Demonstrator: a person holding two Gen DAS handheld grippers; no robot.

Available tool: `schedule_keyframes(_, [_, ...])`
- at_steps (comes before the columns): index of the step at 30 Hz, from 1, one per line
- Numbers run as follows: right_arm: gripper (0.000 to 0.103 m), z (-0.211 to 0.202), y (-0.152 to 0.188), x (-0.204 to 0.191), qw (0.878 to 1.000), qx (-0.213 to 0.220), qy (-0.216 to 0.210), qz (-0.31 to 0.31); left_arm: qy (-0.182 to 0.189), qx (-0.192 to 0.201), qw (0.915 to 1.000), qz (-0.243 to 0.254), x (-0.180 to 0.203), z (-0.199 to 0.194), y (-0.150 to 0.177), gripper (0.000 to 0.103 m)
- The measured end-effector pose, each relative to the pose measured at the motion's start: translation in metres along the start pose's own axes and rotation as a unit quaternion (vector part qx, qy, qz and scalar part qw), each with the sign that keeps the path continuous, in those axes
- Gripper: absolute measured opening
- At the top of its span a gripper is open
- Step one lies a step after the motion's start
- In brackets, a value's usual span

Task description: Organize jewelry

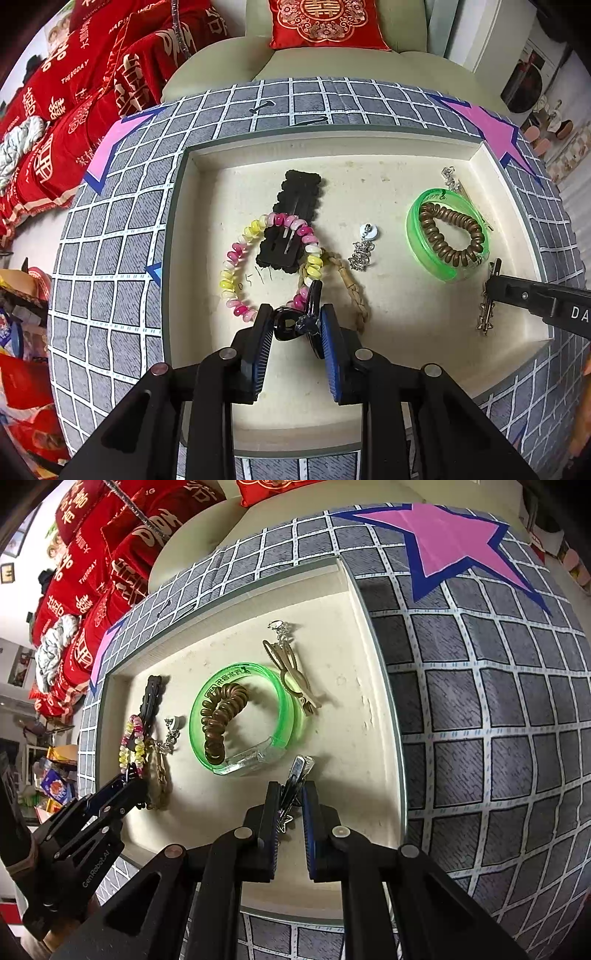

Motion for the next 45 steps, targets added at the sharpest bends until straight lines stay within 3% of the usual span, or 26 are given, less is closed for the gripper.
schedule_keyframes(9, [0.014, 0.001, 0.0, -0.001, 1.0, -0.002, -0.002, 0.003, -0.009, -0.004, 0.9999, 0.005, 0.001, -0.001, 0.0, 0.034])
schedule_keyframes(12, [0.026, 0.0, 0.001, -0.001, 1.0, -0.001, -0.009, 0.003, -0.012, -0.005, 0.9999, 0.008, 0.002, -0.001, 0.001, 0.034])
schedule_keyframes(14, [0.046, -0.002, 0.002, -0.004, 1.0, 0.003, -0.005, -0.001, -0.014, -0.005, 0.9999, 0.008, 0.002, -0.001, 0.001, 0.034])
schedule_keyframes(15, [0.046, -0.002, 0.002, -0.005, 1.0, 0.006, 0.0, -0.004, -0.015, -0.004, 0.9999, 0.008, 0.002, -0.002, 0.001, 0.034])
schedule_keyframes(17, [0.046, -0.005, 0.002, -0.006, 1.0, 0.009, -0.001, -0.005, -0.016, -0.004, 0.9998, 0.008, 0.002, -0.002, 0.001, 0.043])
schedule_keyframes(18, [0.046, -0.006, 0.002, -0.007, 1.0, 0.011, -0.003, -0.004, -0.016, -0.003, 0.9998, 0.008, 0.002, -0.003, 0.001, 0.065])
schedule_keyframes(19, [0.046, -0.008, 0.001, -0.007, 1.0, 0.013, -0.004, -0.004, -0.019, 0.003, 0.9998, 0.005, 0.002, -0.005, 0.001, 0.076])
schedule_keyframes(33, [0.046, -0.017, 0.003, -0.01, 1.0, 0.017, -0.009, -0.006, -0.018, -0.004, 0.9998, 0.008, 0.002, -0.011, 0.002, 0.076])
schedule_keyframes(35, [0.046, -0.017, 0.003, -0.011, 1.0, 0.014, -0.009, -0.006, -0.023, -0.005, 0.9997, 0.005, 0.001, -0.012, 0.003, 0.103])
schedule_keyframes(39, [0.047, -0.021, 0.004, -0.014, 1.0, 0.017, -0.01, -0.006, -0.027, 0.004, 0.9996, 0.009, 0.002, -0.018, 0.003, 0.103])
schedule_keyframes(45, [0.056, -0.027, 0.006, -0.017, 1.0, 0.022, -0.012, -0.007, -0.027, 0.008, 0.9995, 0.015, 0.004, -0.027, 0.005, 0.103])
Point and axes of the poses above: each gripper's, at about its wrist camera, not at the fingertips, and z roughly the way its jaws point, x to its right, y to its underside, the point moved 2 cm from there along z, roughly the way its jaws point
